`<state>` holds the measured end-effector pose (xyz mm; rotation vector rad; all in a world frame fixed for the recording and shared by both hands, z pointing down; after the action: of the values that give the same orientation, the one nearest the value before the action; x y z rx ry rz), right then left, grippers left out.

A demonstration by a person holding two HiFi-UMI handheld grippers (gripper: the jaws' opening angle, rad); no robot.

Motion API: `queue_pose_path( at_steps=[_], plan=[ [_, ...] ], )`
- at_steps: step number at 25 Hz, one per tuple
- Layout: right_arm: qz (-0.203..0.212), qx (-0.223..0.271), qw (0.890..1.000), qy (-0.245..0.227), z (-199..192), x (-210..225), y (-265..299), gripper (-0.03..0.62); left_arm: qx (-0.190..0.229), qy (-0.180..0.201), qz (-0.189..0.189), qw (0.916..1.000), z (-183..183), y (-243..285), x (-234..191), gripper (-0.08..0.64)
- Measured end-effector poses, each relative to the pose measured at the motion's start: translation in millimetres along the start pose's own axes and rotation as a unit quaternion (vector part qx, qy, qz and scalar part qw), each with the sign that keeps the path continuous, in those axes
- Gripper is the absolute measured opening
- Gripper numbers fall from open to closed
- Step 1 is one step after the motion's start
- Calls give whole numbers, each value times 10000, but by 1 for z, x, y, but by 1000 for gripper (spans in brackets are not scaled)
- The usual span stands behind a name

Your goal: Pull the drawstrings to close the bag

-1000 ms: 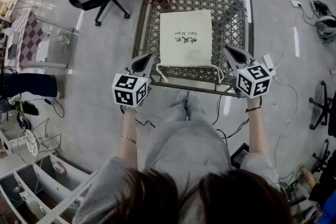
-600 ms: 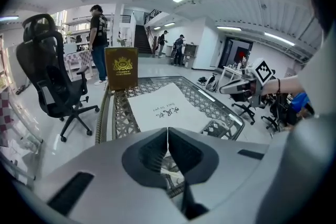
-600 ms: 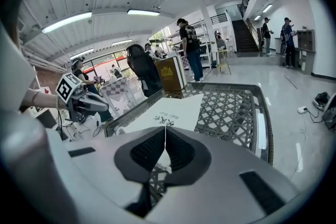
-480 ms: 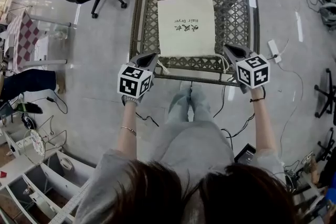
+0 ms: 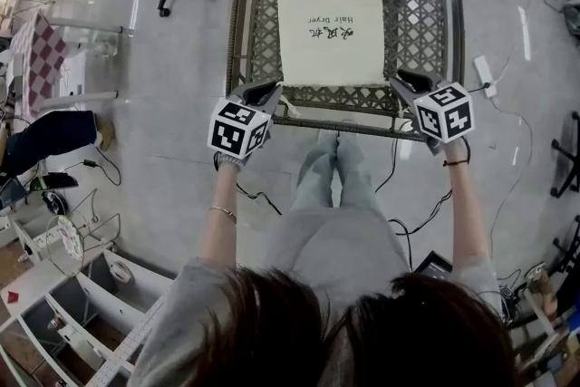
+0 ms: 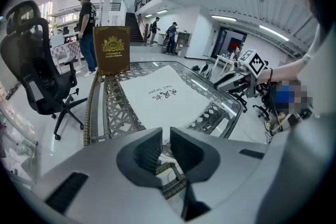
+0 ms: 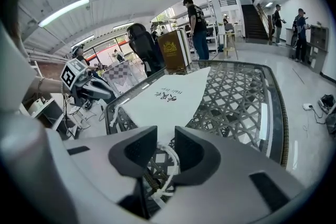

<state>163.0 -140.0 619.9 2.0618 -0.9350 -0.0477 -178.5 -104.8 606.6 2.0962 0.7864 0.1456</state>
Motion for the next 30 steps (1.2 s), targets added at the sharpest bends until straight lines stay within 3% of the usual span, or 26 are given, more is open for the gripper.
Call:
queue_pose_path(
  at_steps=[3,12,18,25,28,30],
  plan=[
    [-6,-87,10000,39,-2,2,5,122,-92,-163,-57,9998,-6,7,-6,115],
    [51,-656,9977,-175,-15,7,23,187,-800,-184,-249,9963,-27,36,-17,206],
    [25,-1108,9928,-451,-24,7,37,215,-1145,-95,-158,9933,-31,52,-22,206],
    [-174,-1471,9843,-962,-27,4,48,215,-1222,-14,-58,9925,-31,59,-19,201],
    [-298,-1570,9799,-1195,-26,1,49,210,-1286,152,103,9915,-31,59,-19,170],
    [-407,-1638,9757,-1398,-26,-3,49,174,-1363,355,238,9897,-30,60,-19,129]
  ],
)
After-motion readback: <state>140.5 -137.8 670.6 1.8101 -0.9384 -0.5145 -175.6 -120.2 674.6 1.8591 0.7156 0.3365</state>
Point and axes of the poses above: the fingertips, and each gripper's own axes: y forward along the fingers, x to its right, z out of its top, the point moved 9 cm from there along -y, backward along the fingers, and after that the axes turned 1 degree about -x, right-handed, at the moved point
